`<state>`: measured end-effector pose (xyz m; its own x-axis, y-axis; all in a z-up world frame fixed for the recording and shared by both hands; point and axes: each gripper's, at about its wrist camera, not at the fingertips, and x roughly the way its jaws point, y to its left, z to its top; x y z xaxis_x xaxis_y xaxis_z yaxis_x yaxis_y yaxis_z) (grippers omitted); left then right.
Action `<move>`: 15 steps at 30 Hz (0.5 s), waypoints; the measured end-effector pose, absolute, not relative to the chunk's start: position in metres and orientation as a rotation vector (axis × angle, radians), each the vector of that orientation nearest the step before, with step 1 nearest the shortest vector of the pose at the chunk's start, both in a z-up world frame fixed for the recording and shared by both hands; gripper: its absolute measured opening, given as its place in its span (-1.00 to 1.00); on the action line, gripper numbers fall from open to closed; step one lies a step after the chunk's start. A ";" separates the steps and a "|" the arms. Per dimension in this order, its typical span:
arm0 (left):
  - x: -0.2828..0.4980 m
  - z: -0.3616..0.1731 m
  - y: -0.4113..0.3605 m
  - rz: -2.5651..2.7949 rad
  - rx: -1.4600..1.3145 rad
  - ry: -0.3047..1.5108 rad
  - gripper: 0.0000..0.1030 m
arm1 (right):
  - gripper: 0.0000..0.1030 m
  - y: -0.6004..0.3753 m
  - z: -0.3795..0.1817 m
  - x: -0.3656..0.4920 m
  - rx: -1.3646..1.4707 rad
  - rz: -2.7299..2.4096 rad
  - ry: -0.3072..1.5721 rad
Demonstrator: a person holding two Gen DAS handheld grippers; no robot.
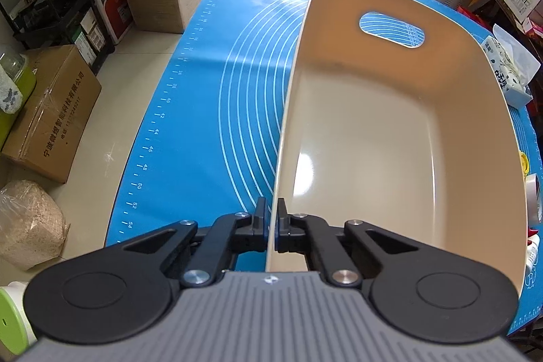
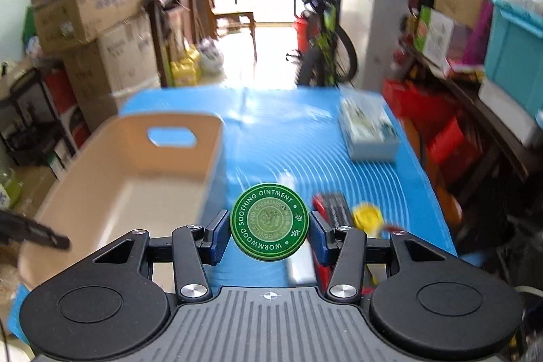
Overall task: Organize rigid objects
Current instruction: 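Grasp the green ointment tin with the right tool and lift it, then carry the green tin into the basket and open the right tool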
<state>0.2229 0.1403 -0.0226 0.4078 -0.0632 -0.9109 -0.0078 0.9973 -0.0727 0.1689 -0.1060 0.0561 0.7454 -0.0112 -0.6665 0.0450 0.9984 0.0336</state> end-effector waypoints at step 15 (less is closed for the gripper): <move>0.223 -0.023 0.140 -0.035 -0.069 1.151 -0.91 | 0.06 -0.013 0.063 0.234 -0.064 0.152 0.747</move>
